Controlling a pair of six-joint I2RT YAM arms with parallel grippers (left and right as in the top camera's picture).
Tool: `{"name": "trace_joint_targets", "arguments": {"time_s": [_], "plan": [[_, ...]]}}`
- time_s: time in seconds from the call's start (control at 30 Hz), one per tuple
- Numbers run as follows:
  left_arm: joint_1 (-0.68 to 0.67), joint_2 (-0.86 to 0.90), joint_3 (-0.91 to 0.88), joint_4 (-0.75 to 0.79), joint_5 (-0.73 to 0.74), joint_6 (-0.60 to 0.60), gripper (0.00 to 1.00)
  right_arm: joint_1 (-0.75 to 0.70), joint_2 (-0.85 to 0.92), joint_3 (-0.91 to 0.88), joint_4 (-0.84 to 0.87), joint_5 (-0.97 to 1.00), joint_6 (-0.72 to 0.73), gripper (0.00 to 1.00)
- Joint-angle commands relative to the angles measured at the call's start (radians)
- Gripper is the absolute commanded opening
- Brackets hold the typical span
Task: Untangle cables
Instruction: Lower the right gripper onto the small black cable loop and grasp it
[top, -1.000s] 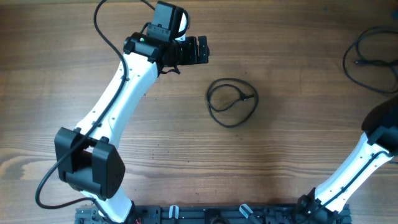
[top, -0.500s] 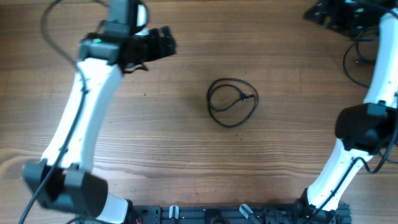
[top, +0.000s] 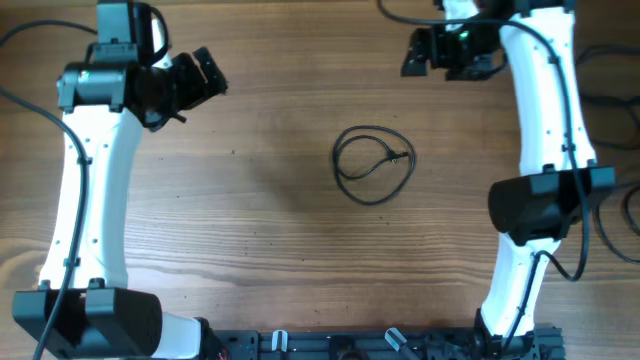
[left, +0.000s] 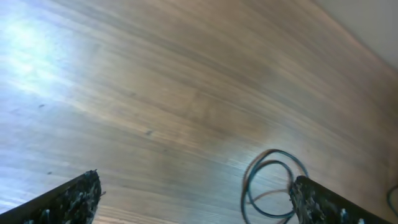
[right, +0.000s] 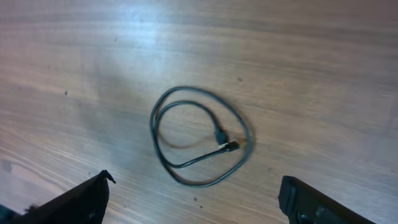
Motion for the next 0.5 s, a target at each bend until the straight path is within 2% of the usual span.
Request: {"name": "trace_joint_targets", "arguments": {"time_s": [0.0,0.1,0.27,0.33,0.47], "plan": [[0.067,-0.001,0.01,-0.008,-0.028,-0.006,1.0,0.066,-0.009,-0.079,0.041,0.035,0.088,0.9],[0.097,-0.001,0.01,-0.008,-0.028,-0.006,1.0,0.128,-0.009,-0.185,0.151,0.034,0.205,1.0],[0.103,-0.001,0.01,-0.011,-0.029,-0.006,1.0,0.214,-0.009,-0.37,0.367,0.034,0.517,1.0],[0.103,-0.001,0.01,-0.011,-0.029,-0.006,1.0,0.243,-0.009,-0.43,0.446,0.031,0.574,1.0],[0.103,-0.001,0.01,-0.011,-0.029,-0.006,1.0,0.3,-0.009,-0.542,0.607,0.05,0.691,0.86]]}}
